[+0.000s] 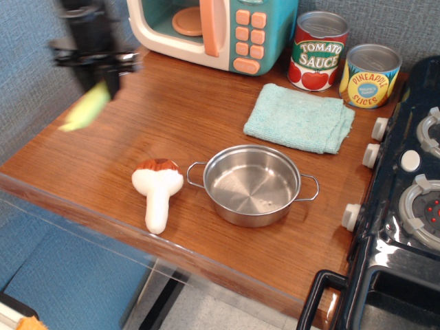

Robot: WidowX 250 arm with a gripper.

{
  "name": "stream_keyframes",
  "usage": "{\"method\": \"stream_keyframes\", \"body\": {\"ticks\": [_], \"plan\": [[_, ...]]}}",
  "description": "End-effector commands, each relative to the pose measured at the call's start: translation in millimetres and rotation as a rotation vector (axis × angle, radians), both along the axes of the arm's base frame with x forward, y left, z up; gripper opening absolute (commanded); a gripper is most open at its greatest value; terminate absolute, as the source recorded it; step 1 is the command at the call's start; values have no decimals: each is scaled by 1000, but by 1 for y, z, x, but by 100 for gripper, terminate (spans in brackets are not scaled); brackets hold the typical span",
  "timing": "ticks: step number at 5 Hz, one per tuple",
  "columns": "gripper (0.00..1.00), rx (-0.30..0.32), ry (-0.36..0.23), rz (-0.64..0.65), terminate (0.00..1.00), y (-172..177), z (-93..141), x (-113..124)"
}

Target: Put the corn to the far left of the counter

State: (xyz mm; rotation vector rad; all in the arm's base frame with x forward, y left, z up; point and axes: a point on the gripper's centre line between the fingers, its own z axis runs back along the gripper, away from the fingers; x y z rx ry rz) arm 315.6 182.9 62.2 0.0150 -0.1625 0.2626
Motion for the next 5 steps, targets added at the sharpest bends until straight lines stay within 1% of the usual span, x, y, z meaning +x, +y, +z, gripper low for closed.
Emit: {"method": "stream_keyframes", "body": {"ticks": [1,2,3,4,5], "plan": [[0,122,-55,-123,0,29,0,-29],[0,144,-69,-152,0,29,-15,-25],[0,143,-64,-173,0,27,-27,-17],[0,143,-64,-174,0,28,-29,-15],[100,141,-53,-196,0,25,-26,-16]]}}
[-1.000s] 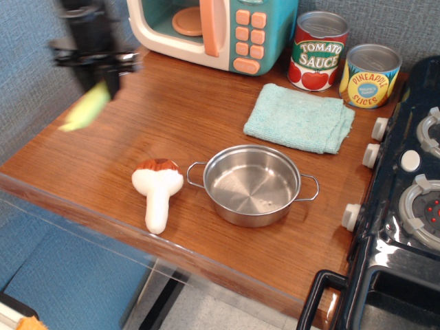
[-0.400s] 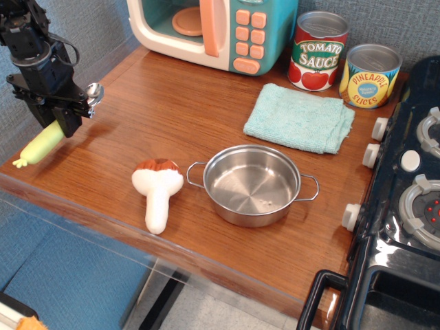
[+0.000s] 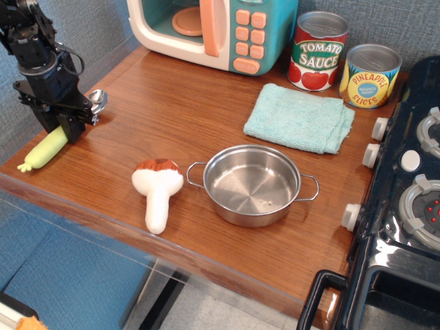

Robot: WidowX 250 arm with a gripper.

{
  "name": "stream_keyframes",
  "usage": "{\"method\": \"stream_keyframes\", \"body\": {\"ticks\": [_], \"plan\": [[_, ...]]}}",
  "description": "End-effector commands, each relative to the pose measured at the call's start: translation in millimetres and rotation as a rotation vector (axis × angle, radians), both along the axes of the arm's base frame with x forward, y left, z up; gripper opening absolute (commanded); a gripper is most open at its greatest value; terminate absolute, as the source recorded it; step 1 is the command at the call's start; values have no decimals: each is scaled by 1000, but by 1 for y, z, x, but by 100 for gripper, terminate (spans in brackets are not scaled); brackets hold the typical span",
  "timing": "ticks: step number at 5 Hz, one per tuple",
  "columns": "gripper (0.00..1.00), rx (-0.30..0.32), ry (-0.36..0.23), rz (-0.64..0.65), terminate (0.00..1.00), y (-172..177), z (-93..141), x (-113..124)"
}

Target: Put the corn to the far left of the counter

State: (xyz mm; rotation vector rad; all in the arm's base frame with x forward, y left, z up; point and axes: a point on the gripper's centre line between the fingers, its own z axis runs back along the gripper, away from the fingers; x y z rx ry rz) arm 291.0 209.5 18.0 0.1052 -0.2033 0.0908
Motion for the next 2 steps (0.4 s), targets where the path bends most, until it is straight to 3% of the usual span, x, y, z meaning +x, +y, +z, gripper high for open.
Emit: {"method": "stream_keyframes", "body": {"ticks": [1,2], "plan": [[100,45,-31,-52,0,-4,36,6],[100,52,-67,-43,0,-4,65,-2]]}}
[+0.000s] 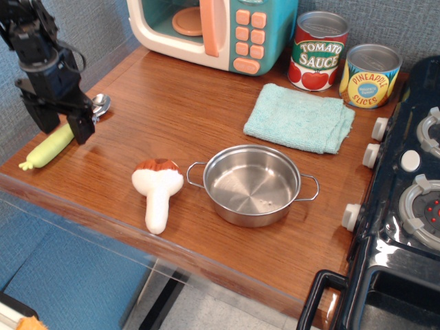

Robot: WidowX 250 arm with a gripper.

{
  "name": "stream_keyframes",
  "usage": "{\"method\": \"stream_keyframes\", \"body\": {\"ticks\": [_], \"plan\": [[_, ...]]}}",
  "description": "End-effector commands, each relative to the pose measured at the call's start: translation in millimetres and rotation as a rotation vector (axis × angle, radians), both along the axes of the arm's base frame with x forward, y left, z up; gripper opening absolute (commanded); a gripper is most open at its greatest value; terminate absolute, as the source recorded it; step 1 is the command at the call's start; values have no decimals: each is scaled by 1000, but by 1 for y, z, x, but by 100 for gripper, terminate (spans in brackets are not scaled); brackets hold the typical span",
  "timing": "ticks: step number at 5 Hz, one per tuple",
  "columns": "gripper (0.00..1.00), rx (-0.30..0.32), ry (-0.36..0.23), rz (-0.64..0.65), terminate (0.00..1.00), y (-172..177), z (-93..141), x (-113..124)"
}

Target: Put the corn to the far left of the counter

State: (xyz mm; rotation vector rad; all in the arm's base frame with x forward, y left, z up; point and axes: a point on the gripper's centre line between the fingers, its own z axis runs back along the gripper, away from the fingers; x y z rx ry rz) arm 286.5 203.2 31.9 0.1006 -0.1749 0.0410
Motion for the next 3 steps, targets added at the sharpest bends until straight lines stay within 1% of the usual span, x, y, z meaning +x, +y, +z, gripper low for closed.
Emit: {"method": "stream_keyframes", "body": {"ticks": [1,2,3], "plan": [[100,40,-99,9,0,1,61,-4],[100,40,-99,9,0,1,61,-4],[100,40,-99,9,100,1,61,-4]]}}
